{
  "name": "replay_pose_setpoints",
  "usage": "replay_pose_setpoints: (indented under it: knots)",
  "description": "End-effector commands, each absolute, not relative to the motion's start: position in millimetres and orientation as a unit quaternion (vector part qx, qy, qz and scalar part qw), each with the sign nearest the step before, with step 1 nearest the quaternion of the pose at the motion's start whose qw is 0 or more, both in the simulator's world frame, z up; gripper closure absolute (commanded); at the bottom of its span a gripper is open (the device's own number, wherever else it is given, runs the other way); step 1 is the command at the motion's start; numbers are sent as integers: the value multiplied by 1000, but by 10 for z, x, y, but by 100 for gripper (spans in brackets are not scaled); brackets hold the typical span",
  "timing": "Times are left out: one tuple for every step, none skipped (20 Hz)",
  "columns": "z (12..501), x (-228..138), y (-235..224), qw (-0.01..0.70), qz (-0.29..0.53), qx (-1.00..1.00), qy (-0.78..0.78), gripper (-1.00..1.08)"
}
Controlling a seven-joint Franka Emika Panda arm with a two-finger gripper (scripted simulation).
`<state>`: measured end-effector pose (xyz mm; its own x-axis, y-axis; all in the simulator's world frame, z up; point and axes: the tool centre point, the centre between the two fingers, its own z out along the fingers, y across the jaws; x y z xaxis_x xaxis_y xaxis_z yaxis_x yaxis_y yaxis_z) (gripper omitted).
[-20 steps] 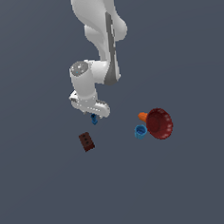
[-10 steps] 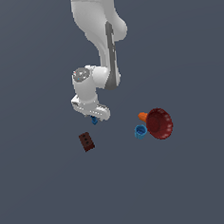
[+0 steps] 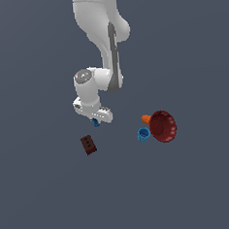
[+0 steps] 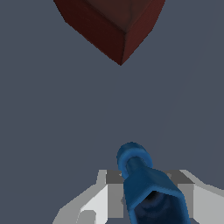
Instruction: Pick up a designated object from a clutter of objects.
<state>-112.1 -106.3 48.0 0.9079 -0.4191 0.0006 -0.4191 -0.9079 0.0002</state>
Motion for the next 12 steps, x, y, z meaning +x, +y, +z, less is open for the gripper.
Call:
replay_pose_setpoints:
  knots:
    - [479,-1121,-1063,0,0,977,-215,108]
    - [481,-1121,-1063,0,0,977,-215,108]
    - [488,-1119,-1065,0,0,977,-215,108]
    - [499,-1117,-1067,0,0,977,-215,108]
    - [515,-1113,-1069,0,0,977,-215,108]
    - [535,-1108,-1073,0,0,977,-215,108]
    - [559,-1103,-1077,0,0,977,-215,108]
    - [588,-1096,-1082,0,0,977,-215,108]
    - [621,-1089,-1088,0,0,977,-215,108]
    - [659,-1080,-1095,0,0,977,-215,108]
    - [701,-1070,-1103,0,0,977,-215,108]
    - [746,-1060,-1114,0,0,977,-215,108]
